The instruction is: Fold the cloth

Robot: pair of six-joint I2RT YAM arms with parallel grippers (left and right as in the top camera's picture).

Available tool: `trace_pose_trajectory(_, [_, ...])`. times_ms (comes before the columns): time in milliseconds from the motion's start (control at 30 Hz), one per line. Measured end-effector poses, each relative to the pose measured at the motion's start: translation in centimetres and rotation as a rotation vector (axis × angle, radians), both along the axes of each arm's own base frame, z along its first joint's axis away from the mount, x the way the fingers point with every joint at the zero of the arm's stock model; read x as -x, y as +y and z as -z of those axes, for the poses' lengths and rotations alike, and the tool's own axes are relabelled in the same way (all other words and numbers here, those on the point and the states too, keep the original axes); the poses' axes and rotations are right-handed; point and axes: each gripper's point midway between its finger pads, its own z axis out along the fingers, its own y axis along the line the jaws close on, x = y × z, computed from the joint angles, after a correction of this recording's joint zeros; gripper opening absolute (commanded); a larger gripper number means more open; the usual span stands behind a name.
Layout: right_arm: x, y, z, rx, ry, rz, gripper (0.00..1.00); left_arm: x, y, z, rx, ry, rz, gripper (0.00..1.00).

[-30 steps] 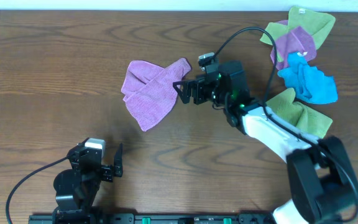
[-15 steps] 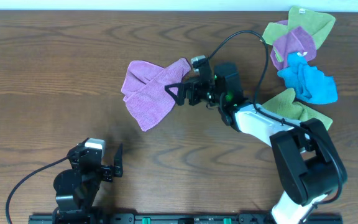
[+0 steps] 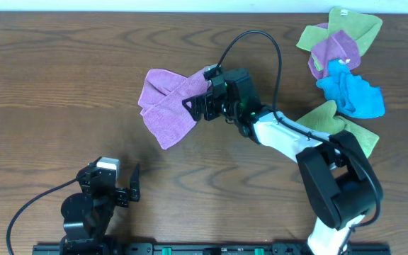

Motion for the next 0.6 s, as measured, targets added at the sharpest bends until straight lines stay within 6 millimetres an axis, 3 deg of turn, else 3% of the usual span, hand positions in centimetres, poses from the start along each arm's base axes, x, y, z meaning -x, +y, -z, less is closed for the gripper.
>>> trace_pose_trajectory(233, [-0.3, -0.7, 3.3, 0.065, 0.037, 0.030, 0.91, 0.0, 0.0, 0.0, 0.000, 0.000, 0.000, 0.95])
trace_pose_trajectory(333, [-0.2, -0.8, 3.8, 0.073, 0.045, 0.034, 0.84, 0.0, 0.0, 0.0, 0.000, 0.000, 0.000, 0.95])
trace_pose_trajectory(467, [-0.6, -0.8, 4.3, 0.069, 0.043, 0.049, 0.61, 0.0, 0.0, 0.0, 0.000, 0.000, 0.000, 0.95])
trace_pose_trajectory(567, [-0.8, -0.7, 4.2, 0.054, 0.042, 0.059, 0.20, 0.0, 0.0, 0.0, 0.000, 0.000, 0.000, 0.95])
trace_pose_trajectory(600, [-0.9, -0.6, 4.1, 0.047, 0.038, 0.059, 0.13, 0.0, 0.0, 0.0, 0.000, 0.000, 0.000, 0.95])
